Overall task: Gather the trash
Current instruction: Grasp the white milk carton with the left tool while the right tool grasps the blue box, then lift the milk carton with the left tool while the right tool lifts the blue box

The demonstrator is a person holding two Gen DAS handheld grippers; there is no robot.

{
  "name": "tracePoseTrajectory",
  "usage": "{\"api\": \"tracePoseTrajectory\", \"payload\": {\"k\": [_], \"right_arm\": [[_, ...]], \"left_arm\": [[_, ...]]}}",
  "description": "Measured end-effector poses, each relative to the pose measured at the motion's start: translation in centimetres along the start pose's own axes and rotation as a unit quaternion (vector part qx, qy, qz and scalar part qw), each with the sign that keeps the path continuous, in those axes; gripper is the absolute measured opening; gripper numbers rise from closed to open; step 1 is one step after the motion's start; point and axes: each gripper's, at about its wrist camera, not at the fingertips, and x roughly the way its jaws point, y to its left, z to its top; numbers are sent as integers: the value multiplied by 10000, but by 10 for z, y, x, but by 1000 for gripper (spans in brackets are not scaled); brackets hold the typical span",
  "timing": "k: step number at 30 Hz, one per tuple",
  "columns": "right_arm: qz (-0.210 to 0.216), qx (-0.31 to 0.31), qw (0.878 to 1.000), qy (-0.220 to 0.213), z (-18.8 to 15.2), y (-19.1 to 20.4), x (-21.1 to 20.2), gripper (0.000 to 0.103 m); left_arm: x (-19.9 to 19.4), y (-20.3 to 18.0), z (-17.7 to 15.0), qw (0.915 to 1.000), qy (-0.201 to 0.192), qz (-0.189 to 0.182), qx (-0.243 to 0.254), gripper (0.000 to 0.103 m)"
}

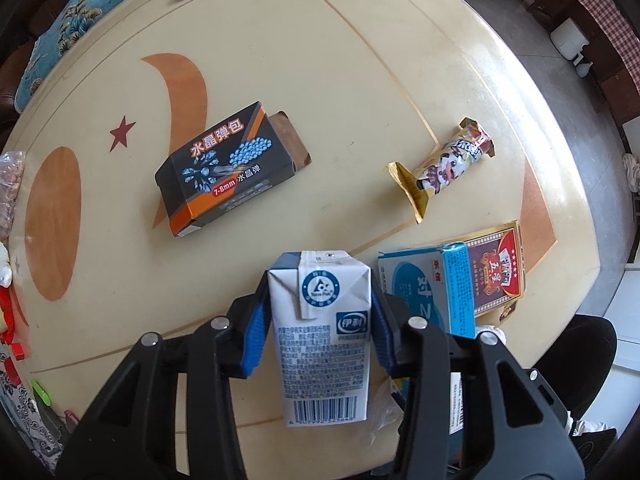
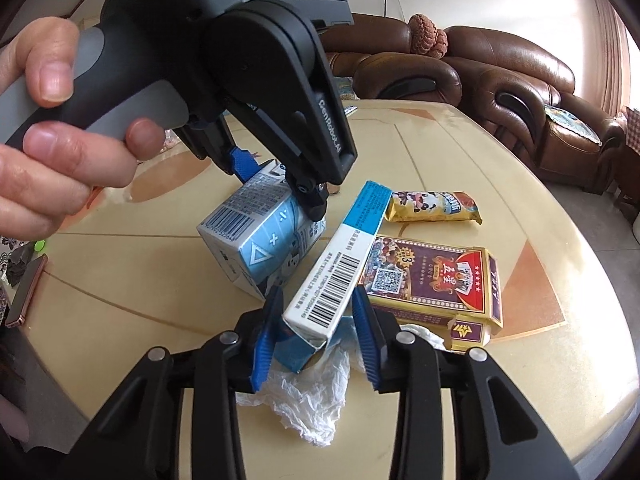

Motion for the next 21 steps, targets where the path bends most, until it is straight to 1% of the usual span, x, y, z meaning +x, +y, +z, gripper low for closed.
{"api": "tracePoseTrajectory", "payload": {"k": [4,8,11,15,19,21], "right_arm": [[61,59,10000,29,2,-5,1,34],[134,147,9998,-3,6,-13,-3,28],[90,61,9999,-51,10,-15,-7,23],[222,236,9995,-41,13,-26,-12,22],[50,-34,9997,-225,18,-23,-22,22],[33,-124,9995,-281,22,-23,-26,21]], "left_arm": [[-2,-1,-3,10000,-9,14,-34,44],[-3,4,-5,10000,-31,-7,-92,44],[0,7,-6,9999,-36,7,-164,44],[1,16,-9,9996,-21,-15,-296,43],[0,23,-13,9992,-30,42,-409,43],[0,26,-15,9990,-37,39,-439,43]]}}
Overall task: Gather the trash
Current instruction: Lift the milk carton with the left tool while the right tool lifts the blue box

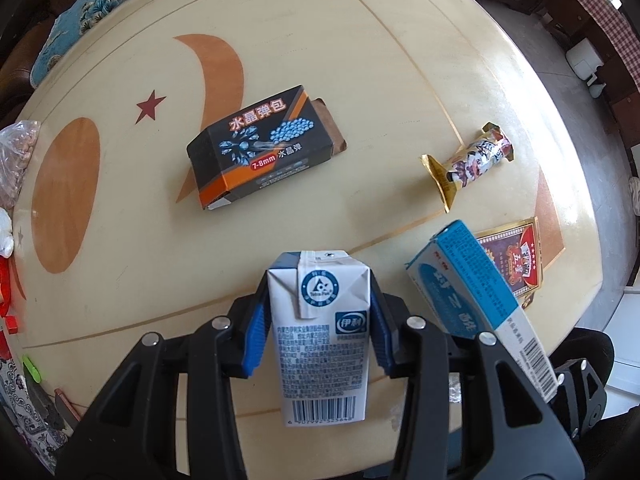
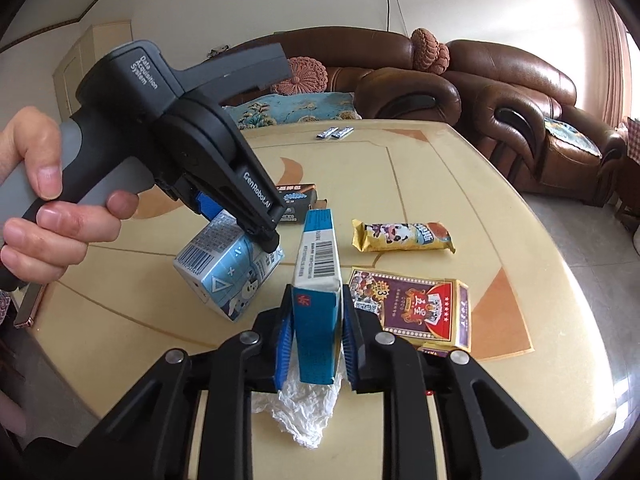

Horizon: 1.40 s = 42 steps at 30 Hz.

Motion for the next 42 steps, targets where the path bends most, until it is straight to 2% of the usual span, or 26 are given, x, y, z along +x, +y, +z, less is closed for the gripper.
{"api": "tracePoseTrajectory", "payload": {"k": [9,18,24,32,42], "right_arm": [[-34,-161,9992,-361,19,-2,-33,21],[-28,-198,9988,-457,31,-6,-72,21],[94,-188,9988,-439,36,-9,-105,21],[133,-294,9987,-384,30,-10,-152,21],[144,-638,9975,-262,2,-4,-205,21]], "left_arm": [[-20,7,-14,9999,-149,33,-52,43],[-65,-15,-45,9992,-369,174,25,43],[-96,-33,-78,9976,-640,268,65,43],[-121,-59,-133,9951,-976,175,56,43],[-133,-87,-201,9895,-1437,158,-56,43]]}}
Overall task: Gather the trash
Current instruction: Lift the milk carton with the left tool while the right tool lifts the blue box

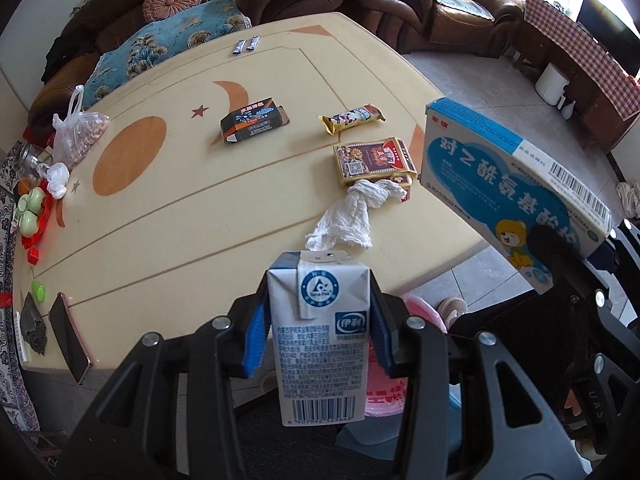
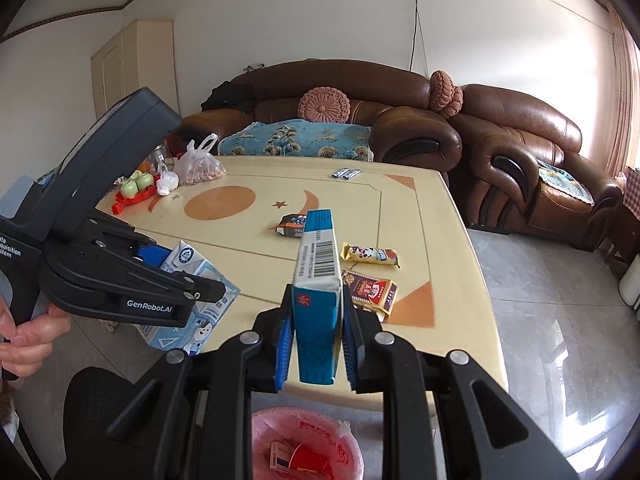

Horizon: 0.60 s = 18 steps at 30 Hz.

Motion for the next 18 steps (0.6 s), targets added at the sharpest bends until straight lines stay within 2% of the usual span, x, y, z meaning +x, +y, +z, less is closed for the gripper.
{"api": "tracePoseTrajectory", "payload": {"k": [9,18], "right_arm": [[70,-277,9991,318,-46,17,-31,21],[140,-374,9959,817,-89,26,-28,21]], "left_arm": [[5,-20,-53,9997,-96,-113,-190,43],[23,-44,-99,9993,-41,-268,-259,43]]}}
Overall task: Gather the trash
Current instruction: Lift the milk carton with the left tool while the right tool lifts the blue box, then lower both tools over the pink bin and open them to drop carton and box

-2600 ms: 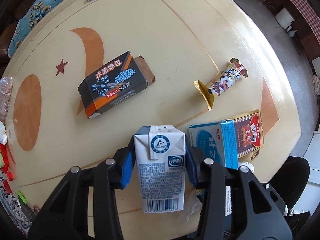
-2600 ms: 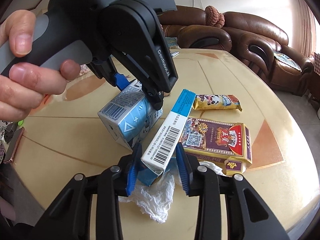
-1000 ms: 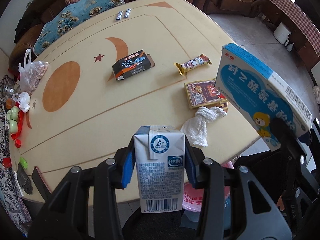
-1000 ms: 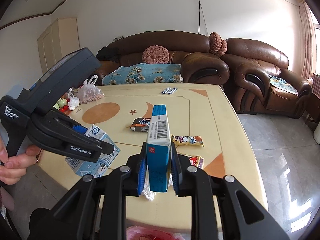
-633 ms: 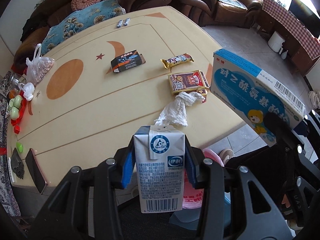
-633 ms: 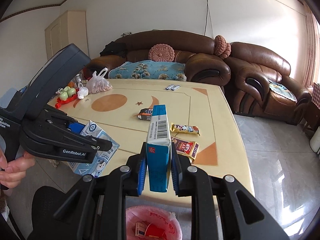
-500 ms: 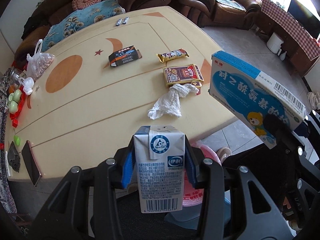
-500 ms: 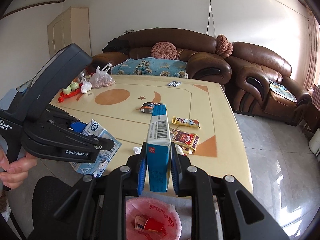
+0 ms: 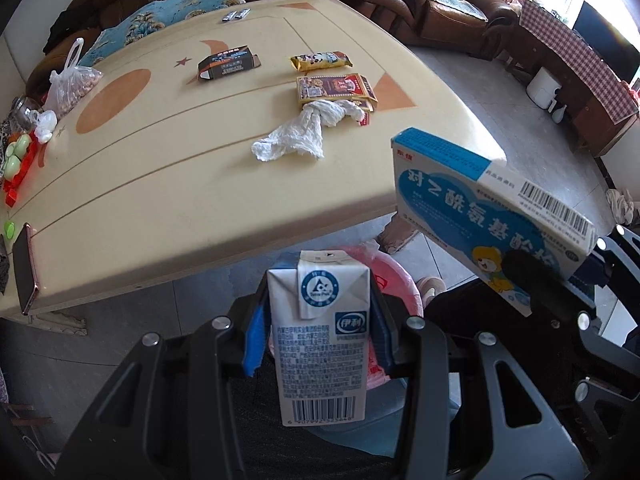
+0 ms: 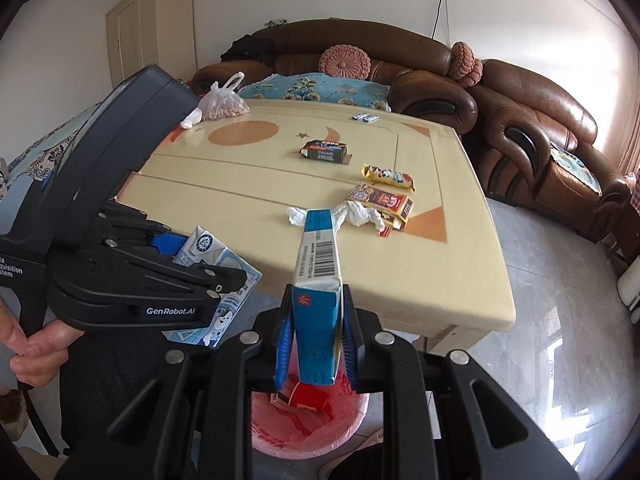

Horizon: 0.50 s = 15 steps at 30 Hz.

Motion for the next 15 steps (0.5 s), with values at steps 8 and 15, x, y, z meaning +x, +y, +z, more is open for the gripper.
{"api": "tracePoseTrajectory", "payload": {"k": [8,15], "right_arm": [[58,52,9989,461,-30,-2,19,21],[110,139,9963,845,-55,-6,42,21]], "left_arm": [[31,-15,-25,9998,198,-17,21,43],[65,-18,-41,9989,463,-39,-72,43]]}}
